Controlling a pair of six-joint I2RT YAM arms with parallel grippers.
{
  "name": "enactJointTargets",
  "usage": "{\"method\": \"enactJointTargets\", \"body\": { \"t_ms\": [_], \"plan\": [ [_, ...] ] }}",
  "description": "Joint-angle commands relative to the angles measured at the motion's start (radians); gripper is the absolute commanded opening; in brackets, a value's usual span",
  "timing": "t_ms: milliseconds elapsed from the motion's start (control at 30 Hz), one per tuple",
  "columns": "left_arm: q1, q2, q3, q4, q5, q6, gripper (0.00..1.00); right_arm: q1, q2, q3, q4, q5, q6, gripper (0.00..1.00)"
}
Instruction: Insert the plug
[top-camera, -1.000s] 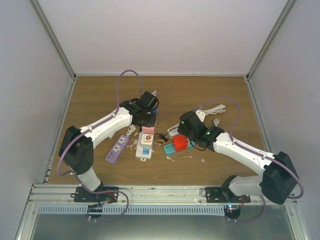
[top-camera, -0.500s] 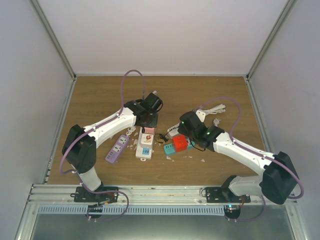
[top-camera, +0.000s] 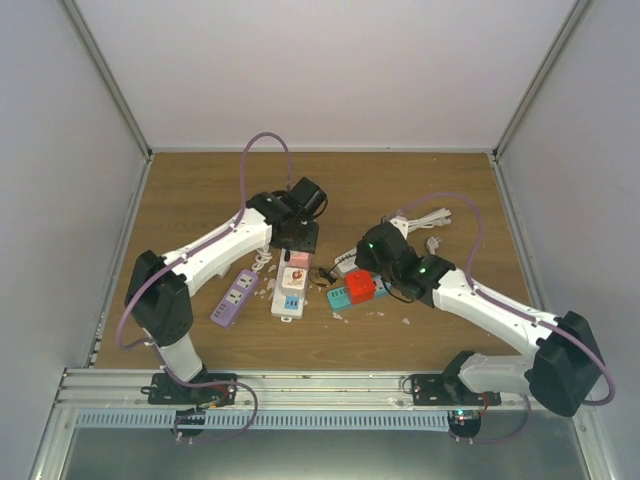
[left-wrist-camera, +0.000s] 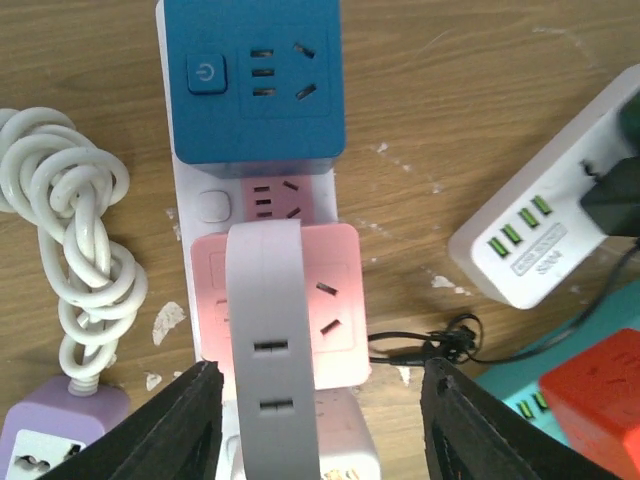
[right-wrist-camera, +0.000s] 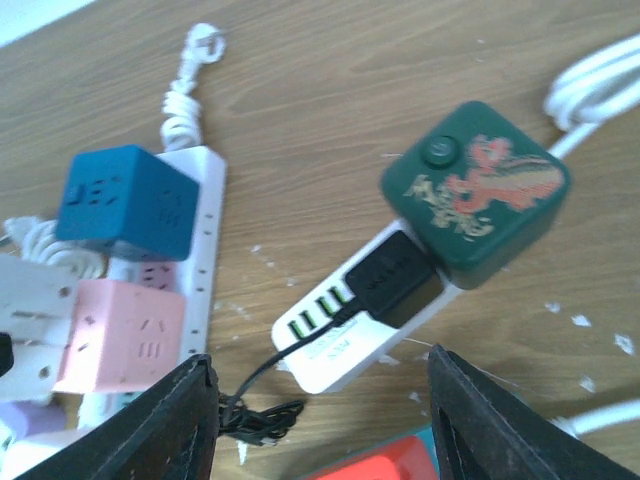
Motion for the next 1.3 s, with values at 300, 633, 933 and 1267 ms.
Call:
{"method": "enactJointTargets", "body": {
  "t_ms": [300,633,933,1267],
  "plan": [
    [0.155,-0.202,0.03,0.007,0.006,0.111,0.58,0.086,0.019,0.012,0.176,-0.168,-0.269,0.66],
    [0.527,-0.262,-0.302,0.226,0.192,0.162,0.56,0.106,0.02,0.029,0.186,-0.146,-0.326,0.71],
    [0.645,-0.082,-0.398,0.329,0.184,0.283,0.58,0.103,-0.019,0.009,0.21,-0.091,-0.365,0.76],
    [0.679,0.026,-0.419,0.348,0.252,0.291,0.64,0.101,-0.008,-0.006,0.205,-0.088,-0.361,0.76]
  ]
}}
